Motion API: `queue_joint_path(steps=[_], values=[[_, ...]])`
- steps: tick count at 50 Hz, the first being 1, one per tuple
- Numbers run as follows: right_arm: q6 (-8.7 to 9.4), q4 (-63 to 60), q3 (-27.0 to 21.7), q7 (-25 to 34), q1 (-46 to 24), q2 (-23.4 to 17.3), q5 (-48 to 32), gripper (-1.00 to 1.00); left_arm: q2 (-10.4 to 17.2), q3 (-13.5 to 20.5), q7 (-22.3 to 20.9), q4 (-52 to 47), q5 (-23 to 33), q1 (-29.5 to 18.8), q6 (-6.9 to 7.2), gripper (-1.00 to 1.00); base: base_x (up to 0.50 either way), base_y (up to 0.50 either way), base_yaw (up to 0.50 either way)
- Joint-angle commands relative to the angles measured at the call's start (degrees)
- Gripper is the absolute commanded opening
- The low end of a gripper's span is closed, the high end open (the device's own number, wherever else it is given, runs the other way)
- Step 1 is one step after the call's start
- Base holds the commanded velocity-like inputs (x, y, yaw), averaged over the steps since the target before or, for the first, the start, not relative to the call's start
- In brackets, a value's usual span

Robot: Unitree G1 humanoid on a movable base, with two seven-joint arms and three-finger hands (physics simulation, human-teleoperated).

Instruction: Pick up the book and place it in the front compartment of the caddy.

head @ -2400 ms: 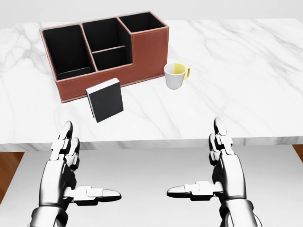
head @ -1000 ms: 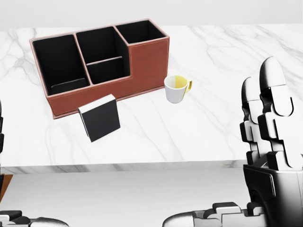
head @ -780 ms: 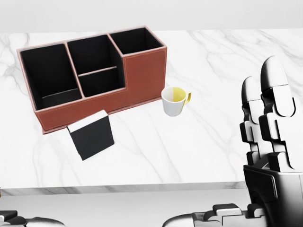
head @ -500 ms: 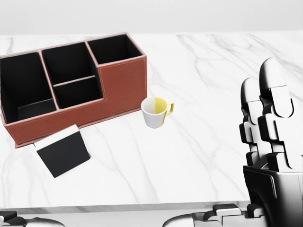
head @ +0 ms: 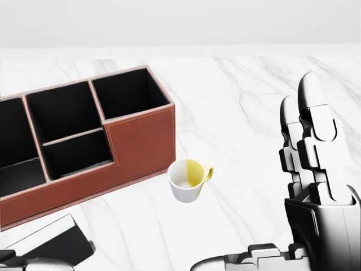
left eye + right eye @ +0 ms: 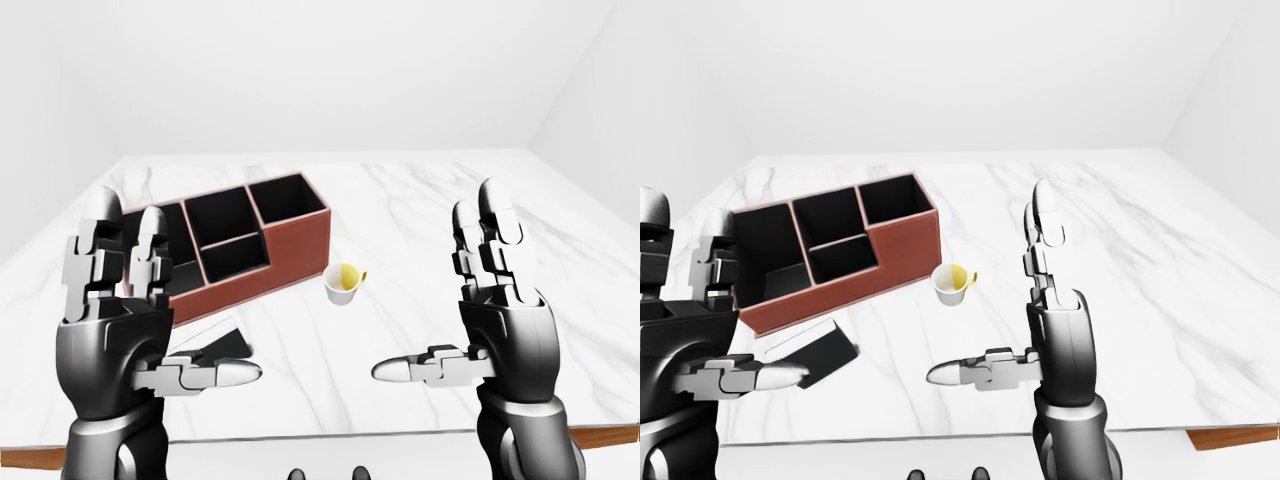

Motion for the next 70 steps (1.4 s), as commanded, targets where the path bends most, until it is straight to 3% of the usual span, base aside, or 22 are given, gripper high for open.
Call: queue_joint_path(steps=[1, 30, 36, 39, 48, 51, 55, 56, 57, 63, 70], values=[[0.00, 0.3, -0.1, 0.0, 0.0, 0.1, 0.3, 1.00, 0.0, 0.2, 0.0, -0.1, 0.0, -0.1, 0.00, 1.00, 0.50, 0.00, 0.00], [0.00, -0.1, -1.0, -0.2, 0.3, 0.4, 1.0, 0.99, -0.1, 0.5, -1.7, -1.6, 0.9, 1.0, 0.00, 1.00, 0.45, 0.00, 0.00], [0.00, -0.5, -1.3, -0.3, 0.5, 0.4, 1.3, 0.99, 0.0, -0.1, -4.2, -2.1, 4.2, 2.5, 0.00, 1.00, 0.00, 0.00, 0.00], [0.00, -0.5, -1.3, -0.3, 0.6, 0.4, 1.3, 1.00, 0.7, 0.4, -8.1, -4.1, 3.6, 3.6, 0.00, 1.00, 0.00, 0.00, 0.00], [0.00, -0.1, -2.4, 0.3, 0.5, 0.6, 1.6, 1.00, -0.1, 2.8, -13.8, -3.6, 10.7, 3.5, 0.00, 1.00, 0.00, 0.00, 0.00], [0.00, -0.2, -2.8, 0.4, 0.5, 0.7, 1.7, 1.00, -0.2, 3.6, -15.6, 0.1, 19.2, 5.5, 0.00, 1.00, 0.00, 0.00, 0.00], [0.00, 0.4, -2.8, 0.3, 0.3, 0.8, 1.5, 0.99, -1.7, 4.3, -19.0, 1.2, 21.7, 7.0, 0.00, 1.00, 0.00, 0.00, 0.00], [0.00, -0.3, -2.0, 0.0, 0.3, 0.7, 0.5, 1.00, -0.8, 4.7, -17.5, 9.1, 32.9, 12.4, -8.83, 1.00, 0.00, 0.00, 0.00], [0.00, -0.4, -2.0, 0.0, 0.3, 0.7, 0.6, 1.00, -1.9, 5.6, -18.4, 9.9, 34.0, 12.6, -10.00, 1.00, 0.00, 0.00, 0.00], [0.00, -0.7, -1.9, 0.0, 0.3, 0.6, 0.2, 1.00, -5.4, 8.0, -20.2, 12.5, 37.5, 12.2, -10.00, 1.00, 0.00, 0.00, 0.00], [0.00, -0.9, -2.5, 0.2, 0.5, 0.7, 0.6, 1.00, -6.2, 9.9, -21.2, 13.2, 38.4, 11.8, -10.00, 1.00, 0.00, 0.00, 0.00]])
